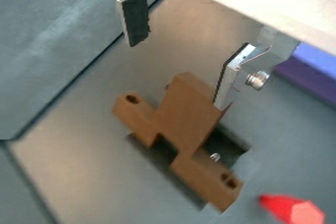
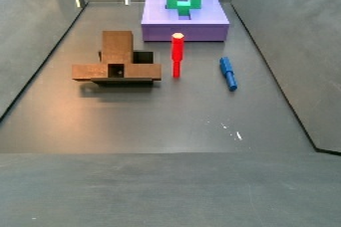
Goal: Pick up the brown object. Move up. Place the brown object on the fixture. Regrasp the brown object. Move to above the board. Insert the brown object.
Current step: Regrasp the brown object.
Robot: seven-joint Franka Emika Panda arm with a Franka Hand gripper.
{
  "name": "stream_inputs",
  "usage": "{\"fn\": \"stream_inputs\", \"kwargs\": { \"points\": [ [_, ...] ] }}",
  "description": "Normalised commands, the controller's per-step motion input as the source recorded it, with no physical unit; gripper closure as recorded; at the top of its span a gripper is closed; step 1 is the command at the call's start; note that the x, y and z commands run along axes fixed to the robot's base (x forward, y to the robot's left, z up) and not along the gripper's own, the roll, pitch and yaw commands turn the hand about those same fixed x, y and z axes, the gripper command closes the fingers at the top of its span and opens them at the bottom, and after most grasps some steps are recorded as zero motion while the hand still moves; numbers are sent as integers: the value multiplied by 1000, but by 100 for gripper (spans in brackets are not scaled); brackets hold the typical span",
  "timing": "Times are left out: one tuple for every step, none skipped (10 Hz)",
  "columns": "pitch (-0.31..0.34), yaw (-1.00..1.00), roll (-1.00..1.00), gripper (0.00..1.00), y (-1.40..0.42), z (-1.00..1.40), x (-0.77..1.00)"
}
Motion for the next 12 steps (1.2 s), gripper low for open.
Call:
{"fn": "stream_inputs", "kwargs": {
  "points": [
    [0, -494, 1000, 0, 0, 0, 0],
    [23, -620, 931, 0, 0, 0, 0],
    [149, -697, 711, 0, 0, -86, 0],
    [186, -634, 609, 0, 0, -146, 0],
    [134, -377, 391, 0, 0, -166, -94],
    [0, 0, 66, 0, 0, 0, -66],
    [0, 0, -11, 0, 0, 0, 0],
    [-6, 143, -60, 0, -77, -11, 0],
    [-280, 826, 0, 0, -314, -100, -69],
    [-269, 937, 200, 0, -143, -151, 0],
    [-177, 737, 514, 0, -154, -309, 0],
    [403, 429, 477, 0, -134, -449, 360]
  ]
}}
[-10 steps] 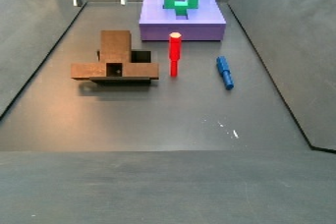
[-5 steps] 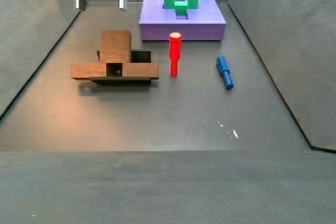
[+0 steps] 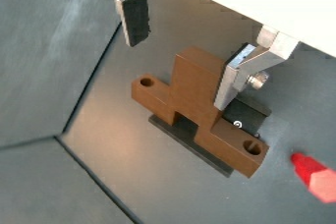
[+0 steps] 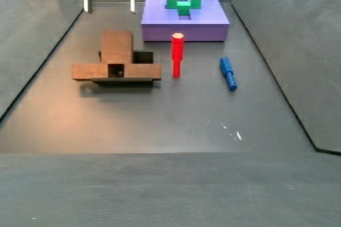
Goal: Pick up the brown object. Move up. Place the brown object on the fixture. Regrasp the brown object. Move to above the board. Insert the brown object.
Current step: Regrasp the brown object.
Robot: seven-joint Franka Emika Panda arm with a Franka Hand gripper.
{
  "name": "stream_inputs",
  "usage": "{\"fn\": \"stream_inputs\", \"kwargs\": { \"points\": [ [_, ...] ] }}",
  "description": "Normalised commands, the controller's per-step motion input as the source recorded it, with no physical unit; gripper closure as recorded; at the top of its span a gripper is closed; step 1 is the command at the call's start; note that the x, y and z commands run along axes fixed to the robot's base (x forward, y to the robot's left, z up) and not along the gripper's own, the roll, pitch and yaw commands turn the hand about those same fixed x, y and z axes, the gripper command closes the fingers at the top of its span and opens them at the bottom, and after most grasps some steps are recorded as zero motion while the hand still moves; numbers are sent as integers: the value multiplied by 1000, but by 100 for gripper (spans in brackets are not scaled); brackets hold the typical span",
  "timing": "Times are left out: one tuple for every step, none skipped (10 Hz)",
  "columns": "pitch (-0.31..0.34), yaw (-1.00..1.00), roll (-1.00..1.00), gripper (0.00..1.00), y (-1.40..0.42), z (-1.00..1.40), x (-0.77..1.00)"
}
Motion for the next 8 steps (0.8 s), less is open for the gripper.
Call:
{"fn": "stream_inputs", "kwargs": {
  "points": [
    [314, 203, 511, 0, -63, -586, 111],
    [283, -34, 237, 0, -17, -631, 9],
    [0, 0, 0, 0, 3, -397, -194],
    [0, 154, 0, 0, 0, -149, -51],
    [0, 137, 0, 0, 0, -83, 0],
    [0, 91, -69, 0, -57, -40, 0],
    [-206, 117, -126, 0, -111, -126, 0],
    [-249, 49, -3, 0, -129, -134, 0]
  ]
}}
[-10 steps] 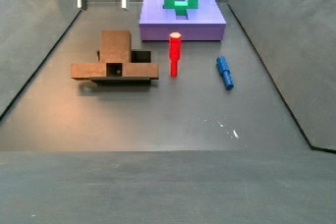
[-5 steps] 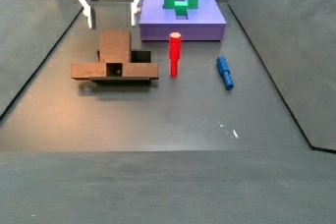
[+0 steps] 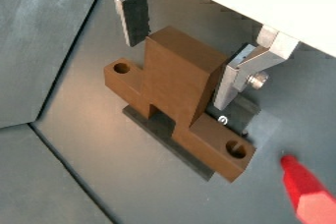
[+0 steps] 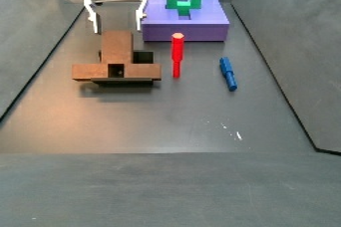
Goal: Pick up the brown object. Move up. Place the brown object on the fixture. Regrasp the brown object. Move to above the board. Insert the brown object.
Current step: Regrasp the brown object.
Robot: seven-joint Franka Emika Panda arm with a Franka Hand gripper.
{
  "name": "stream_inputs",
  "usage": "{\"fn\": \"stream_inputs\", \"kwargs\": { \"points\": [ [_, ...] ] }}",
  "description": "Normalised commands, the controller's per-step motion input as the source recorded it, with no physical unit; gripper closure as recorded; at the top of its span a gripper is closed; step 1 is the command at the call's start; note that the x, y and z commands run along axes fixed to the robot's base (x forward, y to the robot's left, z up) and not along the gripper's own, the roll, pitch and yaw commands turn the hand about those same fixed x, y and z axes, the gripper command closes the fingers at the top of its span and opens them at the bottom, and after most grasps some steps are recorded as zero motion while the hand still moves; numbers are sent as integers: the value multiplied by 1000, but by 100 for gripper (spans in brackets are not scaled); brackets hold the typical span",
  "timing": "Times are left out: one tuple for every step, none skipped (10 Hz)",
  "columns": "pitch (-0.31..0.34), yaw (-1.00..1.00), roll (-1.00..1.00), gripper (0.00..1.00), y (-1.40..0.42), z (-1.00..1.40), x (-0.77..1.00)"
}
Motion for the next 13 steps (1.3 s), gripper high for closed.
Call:
{"fn": "stream_inputs", "kwargs": {
  "points": [
    [-189, 6, 0, 0, 0, -111, 29],
    [-229, 29, -26, 0, 0, -174, 57],
    [-391, 180, -183, 0, 60, -140, 26],
    [-317, 151, 214, 0, 0, -11, 23],
    [-194, 0, 457, 0, 0, -9, 129],
    [-103, 0, 817, 0, -83, 0, 169],
    [11, -60, 1000, 0, -169, -17, 126],
    [0, -37, 660, 0, 0, -220, -23],
    [0, 0, 183, 0, 43, -274, -74],
    [0, 0, 89, 0, 43, -226, -71],
    [-3, 0, 29, 0, 51, -240, -77],
    [-20, 0, -257, 0, 89, -77, 0],
    [-46, 0, -231, 0, 29, -137, 0]
  ]
}}
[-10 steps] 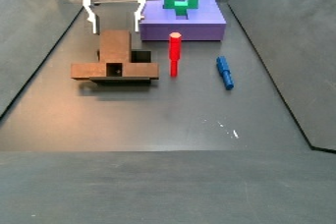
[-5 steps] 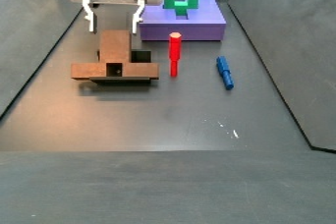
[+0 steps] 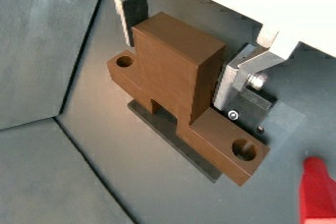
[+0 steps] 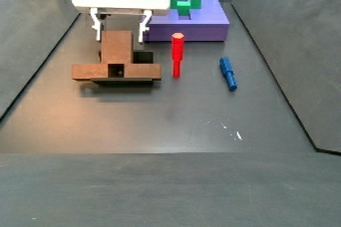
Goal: Pick up the brown object. Move up. Place the brown object on the fixture. Regrasp the brown object. Move to above the board. Insert the brown object.
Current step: Regrasp the brown object.
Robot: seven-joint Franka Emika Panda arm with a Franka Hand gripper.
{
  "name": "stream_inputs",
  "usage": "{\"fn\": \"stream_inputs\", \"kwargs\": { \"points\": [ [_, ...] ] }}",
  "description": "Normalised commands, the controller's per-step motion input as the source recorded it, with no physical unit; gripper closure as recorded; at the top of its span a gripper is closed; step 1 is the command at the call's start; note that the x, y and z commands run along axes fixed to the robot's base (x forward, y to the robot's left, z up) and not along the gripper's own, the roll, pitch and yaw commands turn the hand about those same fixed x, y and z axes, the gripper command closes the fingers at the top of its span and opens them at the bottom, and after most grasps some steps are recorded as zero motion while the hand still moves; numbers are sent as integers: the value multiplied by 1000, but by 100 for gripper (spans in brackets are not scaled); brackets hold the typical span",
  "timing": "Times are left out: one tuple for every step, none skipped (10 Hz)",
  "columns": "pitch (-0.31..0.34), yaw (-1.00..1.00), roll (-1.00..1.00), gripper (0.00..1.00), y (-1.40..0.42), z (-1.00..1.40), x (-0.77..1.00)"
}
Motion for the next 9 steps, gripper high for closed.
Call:
{"fn": "stream_inputs", "kwargs": {
  "points": [
    [-26, 0, -163, 0, 34, -74, 0],
    [-6, 0, -57, 0, 0, -63, 0],
    [0, 0, 0, 0, 0, -71, 0],
    [0, 0, 0, 0, 0, -80, 0],
    [0, 0, 0, 0, 0, -43, 0],
    [0, 0, 0, 0, 0, -31, 0],
    [0, 0, 0, 0, 0, -66, 0],
    [0, 0, 0, 0, 0, 0, 0],
    [0, 0, 0, 100, 0, 0, 0]
  ]
}}
